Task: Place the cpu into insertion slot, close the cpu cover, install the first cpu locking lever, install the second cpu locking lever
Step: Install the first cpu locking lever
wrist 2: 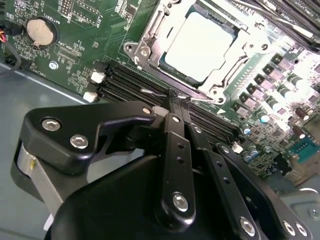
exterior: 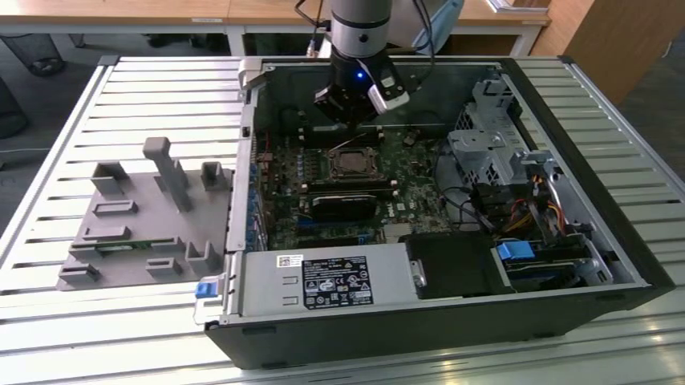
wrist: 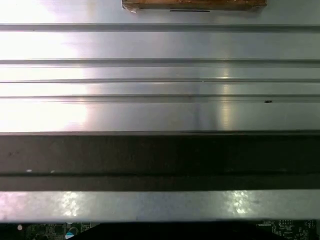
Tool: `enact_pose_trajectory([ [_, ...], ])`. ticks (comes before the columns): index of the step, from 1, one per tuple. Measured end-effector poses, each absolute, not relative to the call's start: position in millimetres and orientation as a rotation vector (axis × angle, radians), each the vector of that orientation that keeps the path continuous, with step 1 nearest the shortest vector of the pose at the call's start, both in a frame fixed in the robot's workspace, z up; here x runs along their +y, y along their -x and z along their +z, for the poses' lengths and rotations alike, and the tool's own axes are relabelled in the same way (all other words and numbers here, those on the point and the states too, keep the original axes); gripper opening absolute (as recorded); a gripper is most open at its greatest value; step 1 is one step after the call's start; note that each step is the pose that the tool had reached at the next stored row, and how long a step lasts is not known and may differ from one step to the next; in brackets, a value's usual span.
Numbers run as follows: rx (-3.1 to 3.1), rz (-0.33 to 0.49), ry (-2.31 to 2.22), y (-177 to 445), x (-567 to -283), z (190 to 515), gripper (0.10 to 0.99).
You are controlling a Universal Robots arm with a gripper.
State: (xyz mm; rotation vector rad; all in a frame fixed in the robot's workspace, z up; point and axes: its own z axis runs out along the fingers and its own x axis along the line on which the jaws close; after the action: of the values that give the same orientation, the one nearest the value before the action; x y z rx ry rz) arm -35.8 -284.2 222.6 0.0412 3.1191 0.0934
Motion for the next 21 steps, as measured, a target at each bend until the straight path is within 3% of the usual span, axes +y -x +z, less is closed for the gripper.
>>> enact_pose_trajectory([
  [21, 3.119, 0.094, -0.041, 19, -283, 213, 0.118],
])
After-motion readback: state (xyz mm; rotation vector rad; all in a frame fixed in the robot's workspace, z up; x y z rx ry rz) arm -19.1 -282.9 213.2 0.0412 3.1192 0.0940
